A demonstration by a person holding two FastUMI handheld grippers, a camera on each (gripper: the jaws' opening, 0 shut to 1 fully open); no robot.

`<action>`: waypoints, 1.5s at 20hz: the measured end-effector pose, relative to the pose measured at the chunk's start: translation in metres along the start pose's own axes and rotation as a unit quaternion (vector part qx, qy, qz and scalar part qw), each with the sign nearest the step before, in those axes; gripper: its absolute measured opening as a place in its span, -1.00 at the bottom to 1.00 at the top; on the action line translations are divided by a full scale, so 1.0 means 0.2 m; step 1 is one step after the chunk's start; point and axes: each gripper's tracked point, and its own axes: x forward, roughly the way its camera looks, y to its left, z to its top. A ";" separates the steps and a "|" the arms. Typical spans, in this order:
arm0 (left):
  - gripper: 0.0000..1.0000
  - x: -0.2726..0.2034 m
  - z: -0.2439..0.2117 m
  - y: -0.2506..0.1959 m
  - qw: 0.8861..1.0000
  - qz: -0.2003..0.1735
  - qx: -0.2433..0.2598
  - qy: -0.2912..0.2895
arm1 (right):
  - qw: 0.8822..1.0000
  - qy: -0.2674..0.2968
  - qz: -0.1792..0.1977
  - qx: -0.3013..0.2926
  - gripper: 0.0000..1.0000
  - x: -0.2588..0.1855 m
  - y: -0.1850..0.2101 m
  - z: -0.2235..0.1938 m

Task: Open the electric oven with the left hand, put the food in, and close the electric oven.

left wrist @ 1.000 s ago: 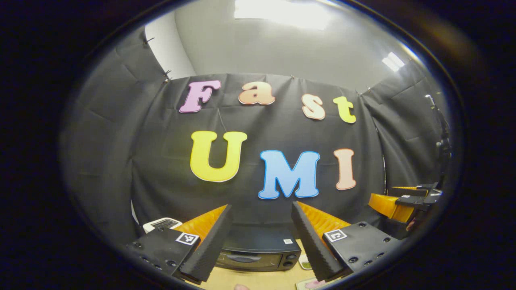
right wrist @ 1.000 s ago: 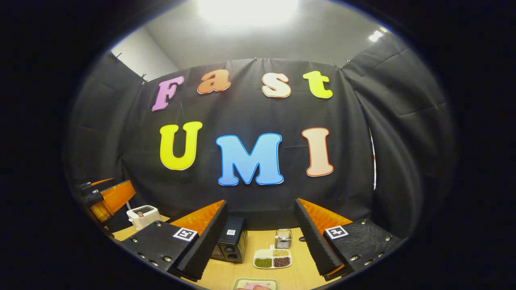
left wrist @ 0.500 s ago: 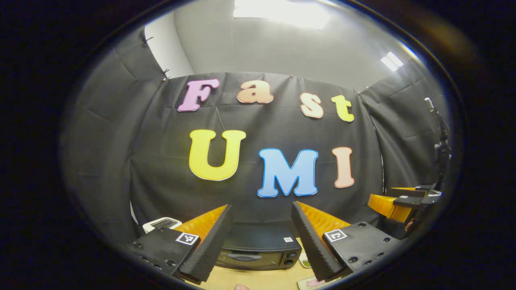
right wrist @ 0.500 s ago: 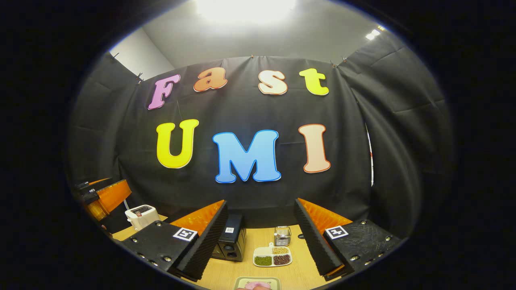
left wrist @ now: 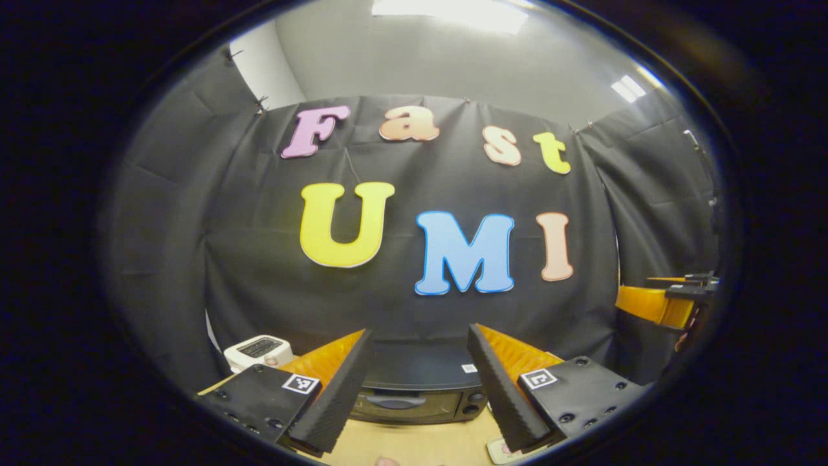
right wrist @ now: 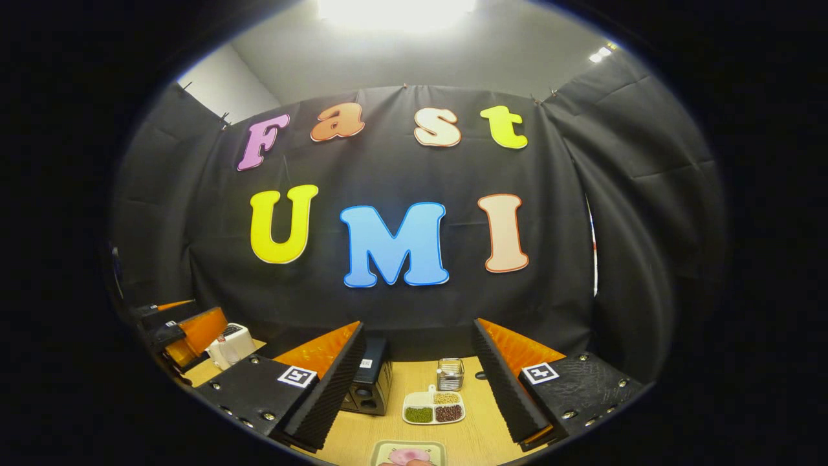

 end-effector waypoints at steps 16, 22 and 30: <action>1.00 0.71 -1.08 0.19 0.980 0.004 0.003 0.200 | 0.998 0.046 -0.050 -0.011 0.99 -0.02 -0.16 -0.15; 1.00 0.75 -1.16 0.21 0.977 0.008 0.041 0.209 | 0.996 0.056 -0.065 -0.007 0.99 -0.01 -0.19 -0.17; 0.93 0.64 -1.16 0.20 0.976 0.000 0.033 0.217 | 0.997 0.058 -0.047 -0.005 0.99 -0.01 -0.13 -0.18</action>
